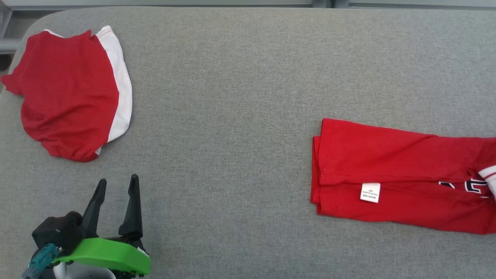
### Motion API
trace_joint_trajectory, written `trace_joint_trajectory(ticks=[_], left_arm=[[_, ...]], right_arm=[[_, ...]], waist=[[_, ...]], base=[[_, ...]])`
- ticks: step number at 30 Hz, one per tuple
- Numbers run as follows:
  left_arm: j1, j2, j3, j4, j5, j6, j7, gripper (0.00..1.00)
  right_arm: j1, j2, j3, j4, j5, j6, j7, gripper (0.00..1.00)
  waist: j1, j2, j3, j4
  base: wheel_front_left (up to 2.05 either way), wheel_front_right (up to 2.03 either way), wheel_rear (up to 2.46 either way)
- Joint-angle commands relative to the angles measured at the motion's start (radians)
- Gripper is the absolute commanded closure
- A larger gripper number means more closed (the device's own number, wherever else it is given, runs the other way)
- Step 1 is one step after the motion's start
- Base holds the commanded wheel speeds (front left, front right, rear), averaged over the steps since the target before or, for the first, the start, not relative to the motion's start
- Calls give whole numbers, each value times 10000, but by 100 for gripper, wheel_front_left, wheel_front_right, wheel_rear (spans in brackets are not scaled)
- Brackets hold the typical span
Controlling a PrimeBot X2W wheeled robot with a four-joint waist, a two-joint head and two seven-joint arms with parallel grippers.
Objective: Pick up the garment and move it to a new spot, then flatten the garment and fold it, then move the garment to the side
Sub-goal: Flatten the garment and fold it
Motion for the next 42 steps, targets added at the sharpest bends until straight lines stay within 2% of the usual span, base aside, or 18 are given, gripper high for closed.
trace_joint_trajectory(ticks=[1,5,8,11,16,19,24,35,42], left_arm=[[116,55,82,-16,93,-74,-48,0],[237,36,144,48,150,-129,-42,0],[313,-37,191,80,235,-157,-41,0],[405,-72,298,65,311,-190,-41,0],[332,-118,221,167,571,-396,-41,0],[284,-208,291,386,677,-663,-41,0],[551,-520,647,816,858,-1024,-41,0],[992,-925,1090,1386,1173,-1476,-40,0],[1024,-1207,1126,1675,1309,-1728,-40,0]], right_arm=[[-54,259,420,-514,259,4,262,100],[381,1120,2488,-2485,773,4,888,100],[453,1291,4174,-3345,444,4,491,100],[335,1692,5604,-3260,-221,4,-375,100],[338,2226,7315,-2096,-1263,4,-1798,100],[317,2390,7839,-1168,-1669,4,-2665,100],[137,2572,8139,308,-2183,4,-3783,100],[-689,3049,8494,2211,-2605,4,-4768,100],[-1544,3342,8617,3359,-3332,4,-5297,98]], waist=[[0,-1,-66,-104],[0,-1,-261,-267],[0,-1,-491,-355],[0,-1,-646,-405],[0,-1,-832,-278],[0,-1,-932,-170],[0,-1,-1179,-67],[0,-1,-1513,-106],[0,-1,-1615,-57]], base=[[0,0,0],[0,0,0],[0,0,0],[0,0,0],[0,0,0],[0,0,0],[0,0,0],[0,0,0],[0,0,0]])
